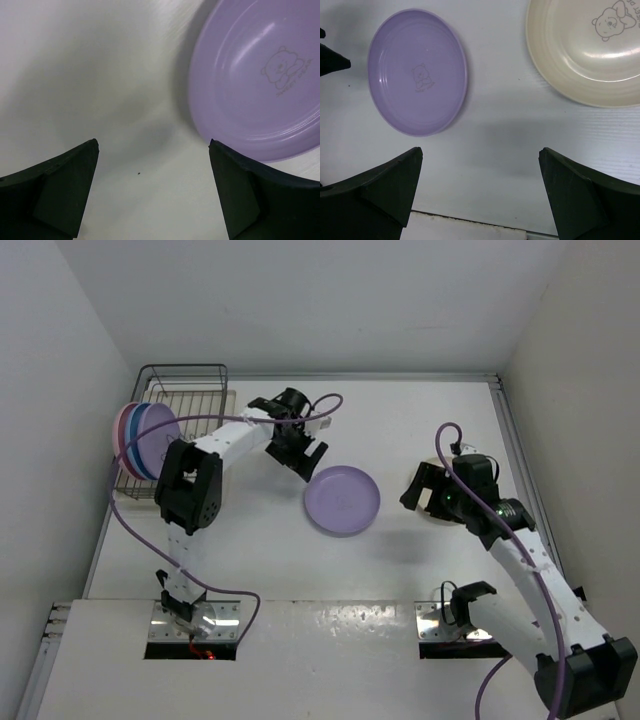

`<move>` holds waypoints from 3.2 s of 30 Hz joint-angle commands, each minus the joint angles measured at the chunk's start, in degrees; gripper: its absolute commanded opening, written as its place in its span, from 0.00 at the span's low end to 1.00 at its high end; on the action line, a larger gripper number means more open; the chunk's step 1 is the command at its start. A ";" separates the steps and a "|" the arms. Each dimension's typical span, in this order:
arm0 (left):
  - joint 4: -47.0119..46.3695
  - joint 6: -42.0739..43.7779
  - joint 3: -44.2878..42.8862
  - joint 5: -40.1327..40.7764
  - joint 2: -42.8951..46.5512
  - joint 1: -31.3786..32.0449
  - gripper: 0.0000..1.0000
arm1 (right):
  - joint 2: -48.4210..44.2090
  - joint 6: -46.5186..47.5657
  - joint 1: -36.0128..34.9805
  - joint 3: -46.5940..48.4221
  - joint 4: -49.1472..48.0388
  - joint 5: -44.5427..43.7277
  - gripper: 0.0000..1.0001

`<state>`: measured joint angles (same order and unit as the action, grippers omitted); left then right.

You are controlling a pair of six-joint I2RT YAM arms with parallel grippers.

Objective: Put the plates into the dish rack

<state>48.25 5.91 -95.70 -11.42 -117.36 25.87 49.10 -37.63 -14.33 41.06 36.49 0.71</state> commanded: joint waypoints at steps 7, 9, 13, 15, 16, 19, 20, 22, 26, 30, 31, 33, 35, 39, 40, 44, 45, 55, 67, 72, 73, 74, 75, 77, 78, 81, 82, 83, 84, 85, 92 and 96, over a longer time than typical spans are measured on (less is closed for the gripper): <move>-2.02 -1.87 1.92 8.96 -5.94 4.90 0.55 | 0.30 -0.43 0.18 -0.36 -2.56 -0.62 1.00; -2.02 -2.39 1.39 7.55 -6.48 3.76 0.40 | 0.29 -0.34 0.18 -0.71 -2.39 -0.62 1.00; -0.36 -1.78 1.39 4.83 -4.73 3.75 0.00 | -0.85 -0.69 0.18 -1.59 -2.56 -1.76 1.00; 1.49 -1.17 -0.27 4.83 -3.67 3.75 0.00 | -0.85 -0.69 0.26 -2.03 -3.00 -2.03 1.00; 3.67 -1.17 -1.49 6.13 -1.92 3.06 0.00 | -0.76 -0.69 0.18 -2.03 -2.92 -1.94 1.00; 7.37 -0.55 -9.22 12.89 3.42 0.33 0.00 | -0.50 -0.43 0.26 -1.77 -3.27 -2.03 1.00; 7.39 -0.03 -11.50 15.87 5.11 -0.20 0.00 | -0.50 -0.17 0.18 -1.86 -3.53 -1.94 1.00; 7.39 1.03 -17.48 26.85 8.36 -0.81 0.00 | -0.15 -0.08 0.09 -2.12 -4.23 -2.03 1.00; 4.32 3.92 -24.00 50.31 13.73 -0.82 0.00 | 1.08 0.10 0.18 -2.48 -5.38 -1.59 1.00; -3.82 9.88 -18.75 70.80 19.70 -2.83 0.00 | 4.59 1.32 0.09 0.94 -5.64 -0.97 1.00; -6.56 11.30 -13.60 76.49 21.28 -3.54 0.00 | 5.56 1.59 0.18 1.39 -5.64 -1.06 1.00; -17.23 16.03 -7.51 81.18 26.73 -5.64 0.00 | 7.14 1.94 0.18 3.40 -5.81 -1.06 1.00; -27.71 20.96 3.29 86.64 30.68 -6.18 0.00 | 8.46 2.03 0.18 4.55 -6.08 0.96 1.00; -48.67 28.20 16.41 89.99 38.77 -8.72 0.00 | 11.10 1.86 0.18 6.31 -7.05 2.19 1.00; -48.69 24.88 17.73 89.99 39.57 -9.34 0.00 | 11.45 1.86 0.18 7.27 -7.13 2.36 1.00; -51.05 19.05 25.54 91.21 42.21 -9.34 0.00 | 13.47 1.77 0.18 8.69 -6.35 3.07 1.00; -51.76 18.35 26.78 91.22 42.74 -9.87 0.00 | 13.65 1.77 0.26 9.38 -6.00 2.89 1.00; -69.52 16.42 41.65 93.16 44.42 -11.89 0.00 | 16.20 1.86 0.18 14.66 -2.83 2.81 1.00; -76.44 14.54 48.59 91.93 41.86 -13.30 0.00 | 19.10 2.30 0.09 16.68 0.86 1.84 1.00; -84.72 20.10 48.24 91.76 41.86 -13.30 0.00 | 19.54 1.85 0.18 18.18 1.21 1.75 1.00; -84.72 20.63 49.02 91.23 41.86 -13.30 0.00 | 19.54 1.86 0.09 18.35 1.21 2.01 1.00; -86.38 21.85 49.03 91.22 41.86 -11.56 0.00 | 19.63 1.68 -0.09 18.44 1.39 2.10 1.00; -87.35 23.25 49.73 91.22 41.86 -10.58 0.00 | 19.63 2.03 0.00 18.36 1.48 2.19 1.00; -93.12 28.42 50.52 90.70 41.86 -8.13 0.00 | 19.89 2.03 0.18 18.35 1.57 2.19 1.00; -94.47 29.93 50.52 90.18 41.86 -7.59 0.00 | 19.81 2.12 0.09 18.09 1.57 2.10 1.00; -98.25 32.93 50.52 89.64 41.34 -8.11 0.00 | 18.93 1.77 0.09 17.22 0.69 2.36 1.00; -98.26 32.94 50.52 89.03 41.34 -8.64 0.00 | 18.14 1.68 -0.09 16.69 0.08 2.45 1.00; -98.26 32.94 50.52 89.03 41.34 -8.64 0.00 | 17.18 1.59 0.00 15.55 -0.45 2.37 1.00; -98.26 32.94 51.05 89.03 40.73 -8.64 0.00 | 16.47 1.24 0.00 14.24 -1.33 2.28 1.00; -98.26 32.94 51.05 89.03 40.72 -8.64 0.00 | 15.42 0.89 0.00 13.35 -1.77 1.84 1.00; -94.41 31.80 47.55 87.72 40.63 -8.64 0.00 | 10.84 0.62 0.00 8.96 -5.81 -0.62 1.00; -78.92 23.54 40.69 87.18 41.16 -13.21 0.00 | 8.12 0.54 -0.18 5.44 -8.71 -0.62 1.00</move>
<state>-36.67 35.18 -49.28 76.71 -77.60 15.51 59.16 -36.47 -14.37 47.97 32.27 1.39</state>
